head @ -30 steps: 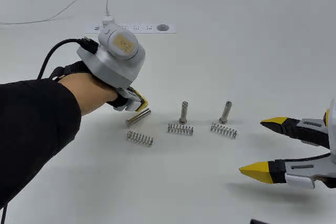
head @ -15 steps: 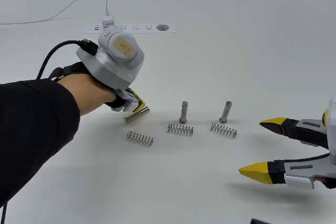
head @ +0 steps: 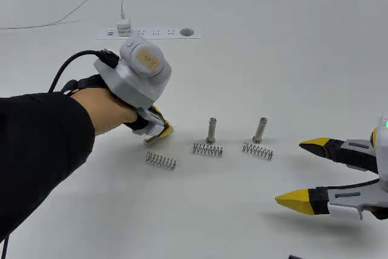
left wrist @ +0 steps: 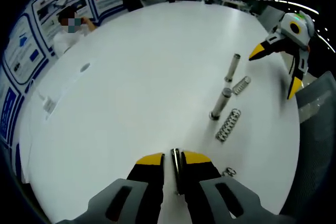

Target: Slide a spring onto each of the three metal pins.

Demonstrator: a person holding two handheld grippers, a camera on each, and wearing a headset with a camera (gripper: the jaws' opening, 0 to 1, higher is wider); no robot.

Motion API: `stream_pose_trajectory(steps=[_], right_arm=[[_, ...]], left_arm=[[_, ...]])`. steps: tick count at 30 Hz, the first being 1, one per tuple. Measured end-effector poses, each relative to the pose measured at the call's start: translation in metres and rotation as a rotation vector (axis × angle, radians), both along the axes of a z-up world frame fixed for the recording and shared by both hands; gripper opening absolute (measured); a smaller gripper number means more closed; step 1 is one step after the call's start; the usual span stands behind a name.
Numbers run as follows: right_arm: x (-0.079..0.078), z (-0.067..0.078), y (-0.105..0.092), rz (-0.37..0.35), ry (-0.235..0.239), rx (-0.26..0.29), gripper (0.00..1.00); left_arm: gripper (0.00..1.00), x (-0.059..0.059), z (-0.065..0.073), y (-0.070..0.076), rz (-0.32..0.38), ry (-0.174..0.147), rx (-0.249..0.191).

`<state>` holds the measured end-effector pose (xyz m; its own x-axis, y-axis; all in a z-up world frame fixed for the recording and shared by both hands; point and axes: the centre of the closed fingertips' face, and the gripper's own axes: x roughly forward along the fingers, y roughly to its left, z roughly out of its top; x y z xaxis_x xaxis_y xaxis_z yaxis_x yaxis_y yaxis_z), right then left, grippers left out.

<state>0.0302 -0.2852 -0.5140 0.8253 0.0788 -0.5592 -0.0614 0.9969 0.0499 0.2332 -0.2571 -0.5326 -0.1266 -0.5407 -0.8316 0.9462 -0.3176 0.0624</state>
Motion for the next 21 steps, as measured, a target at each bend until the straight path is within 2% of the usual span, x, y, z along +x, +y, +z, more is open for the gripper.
stream_pose_trajectory(steps=[21], right_arm=[[-0.0038, -0.0005, -0.0006, -0.014, -0.002, 0.007, 0.73]], left_arm=[[0.11, -0.0008, -0.0097, -0.0033, -0.019, -0.043, 0.095]])
